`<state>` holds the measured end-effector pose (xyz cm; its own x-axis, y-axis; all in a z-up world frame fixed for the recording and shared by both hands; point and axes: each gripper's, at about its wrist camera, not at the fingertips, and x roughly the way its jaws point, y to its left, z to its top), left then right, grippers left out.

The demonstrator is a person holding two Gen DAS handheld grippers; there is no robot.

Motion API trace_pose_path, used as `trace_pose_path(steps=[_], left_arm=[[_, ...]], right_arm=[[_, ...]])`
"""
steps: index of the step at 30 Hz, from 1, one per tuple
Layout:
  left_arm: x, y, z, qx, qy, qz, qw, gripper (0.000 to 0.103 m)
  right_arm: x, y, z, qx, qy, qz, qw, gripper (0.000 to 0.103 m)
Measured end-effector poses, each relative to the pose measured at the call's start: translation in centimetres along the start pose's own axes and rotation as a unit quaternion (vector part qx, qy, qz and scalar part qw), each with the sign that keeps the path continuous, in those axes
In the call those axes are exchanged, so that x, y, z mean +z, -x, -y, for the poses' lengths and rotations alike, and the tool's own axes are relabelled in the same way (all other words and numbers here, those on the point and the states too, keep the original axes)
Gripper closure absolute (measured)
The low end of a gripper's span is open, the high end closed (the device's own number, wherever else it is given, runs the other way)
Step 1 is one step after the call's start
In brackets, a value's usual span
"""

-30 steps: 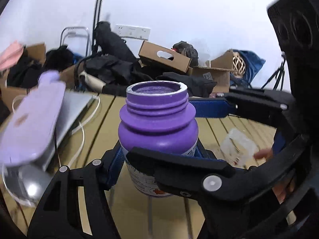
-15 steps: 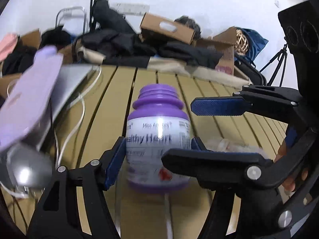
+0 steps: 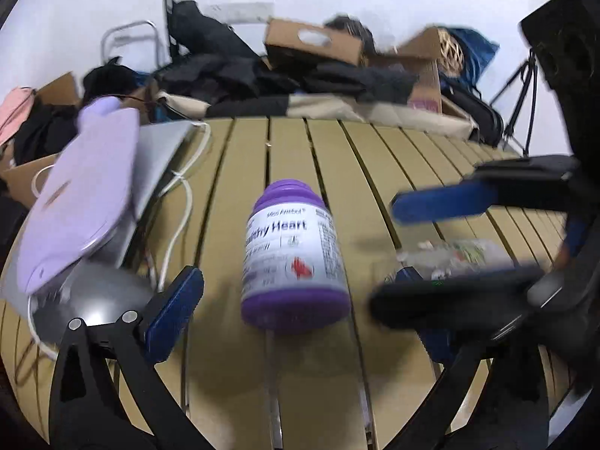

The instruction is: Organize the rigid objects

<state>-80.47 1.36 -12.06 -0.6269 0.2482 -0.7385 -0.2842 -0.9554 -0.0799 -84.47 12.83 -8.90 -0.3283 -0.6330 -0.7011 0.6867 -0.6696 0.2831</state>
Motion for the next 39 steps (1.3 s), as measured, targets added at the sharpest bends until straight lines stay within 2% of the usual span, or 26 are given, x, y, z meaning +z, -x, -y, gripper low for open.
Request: trace_pose_path(steps=[1, 2, 3, 4, 5, 8, 10, 15, 18, 20, 22, 23, 24, 25, 27, 29, 34, 37, 39], left_arm=[[0.5, -1.3, -0.1, 0.001, 0.004, -0.033, 0.9994, 0.002], [0.9, -2.2, -0.6, 0.003, 0.027, -0.051, 0.9984, 0.010], [1.2, -2.9, -1.4, -0.006, 0.058, -0.066, 0.9961, 0.044], [1.3, -3.5, -2.1, -0.023, 0.085, -0.084, 0.9926, 0.043], [1.2, -3.4, -2.5, -0.025, 0.098, -0.079, 0.9917, 0.043], [0.6, -2.1, -2.7, -0.022, 0.093, -0.043, 0.9945, 0.043], [0.0, -0.6, -2.7, -0.030, 0.098, -0.011, 0.9947, 0.043], [-1.1, 3.7, -1.9, -0.063, 0.061, 0.076, 0.9932, 0.043], [-1.7, 5.9, -1.8, -0.109, 0.059, 0.134, 0.9832, 0.043], [-2.0, 6.8, -1.9, -0.118, 0.063, 0.143, 0.9806, 0.043], [-2.3, 6.9, -1.8, -0.106, 0.051, 0.129, 0.9847, 0.041], [-2.5, 6.7, -1.6, -0.078, 0.039, 0.114, 0.9896, 0.024], [-3.1, 6.8, -1.7, -0.043, 0.034, 0.101, 0.9934, 0.012], [-3.8, 6.9, -1.9, -0.023, 0.031, 0.094, 0.9948, 0.012], [-5.7, 7.7, -2.8, -0.010, 0.029, 0.079, 0.9964, 0.011], [-7.4, 8.2, -3.7, 0.004, 0.041, 0.066, 0.9970, 0.011], [-9.9, 8.3, -5.0, 0.043, 0.067, 0.039, 0.9961, 0.011], [-10.3, 8.3, -5.5, 0.044, 0.084, 0.032, 0.9949, 0.011], [-10.4, 8.5, -5.7, 0.055, 0.091, 0.033, 0.9938, 0.011]], right_arm=[[0.3, 0.5, 0.9, 0.004, -0.030, 0.007, 1.000, 0.035], [0.7, 0.9, 2.0, 0.013, -0.071, 0.012, 0.997, 0.034], [1.0, 1.1, 2.8, 0.022, -0.099, 0.015, 0.995, 0.034], [1.2, 1.1, 3.5, 0.027, -0.125, 0.015, 0.992, 0.034], [1.4, 0.8, 4.1, 0.028, -0.146, 0.009, 0.989, 0.034], [1.5, -0.7, 5.7, 0.031, -0.194, -0.018, 0.980, 0.033], [1.5, -1.4, 6.6, 0.038, -0.217, -0.019, 0.975, 0.033], [1.6, -1.9, 6.9, 0.133, -0.247, 0.000, 0.960, 0.033], [1.6, -2.2, 5.8, 0.194, -0.253, 0.011, 0.948, 0.032], [1.9, -2.1, 4.9, 0.212, -0.250, 0.023, 0.945, 0.032], [2.4, -1.7, 3.1, 0.179, -0.206, 0.026, 0.962, 0.035], [2.7, -1.3, 1.3, 0.134, -0.157, 0.032, 0.978, 0.036], [2.9, -0.9, -1.0, 0.070, -0.092, 0.041, 0.992, 0.036], [2.9, -0.8, -2.6, 0.040, -0.053, 0.049, 0.997, 0.036], [2.5, -1.6, -5.7, -0.012, 0.023, 0.064, 0.998, 0.036], [1.7, -3.7, -7.7, -0.073, 0.078, 0.052, 0.993, 0.036], [-1.1, -7.9, -9.7, -0.134, 0.142, 0.018, 0.980, 0.035], [-2.3, -7.5, -8.7, -0.124, 0.122, 0.007, 0.985, 0.035], [-2.4, -6.7, -8.1, -0.131, 0.101, 0.015, 0.986, 0.033]])
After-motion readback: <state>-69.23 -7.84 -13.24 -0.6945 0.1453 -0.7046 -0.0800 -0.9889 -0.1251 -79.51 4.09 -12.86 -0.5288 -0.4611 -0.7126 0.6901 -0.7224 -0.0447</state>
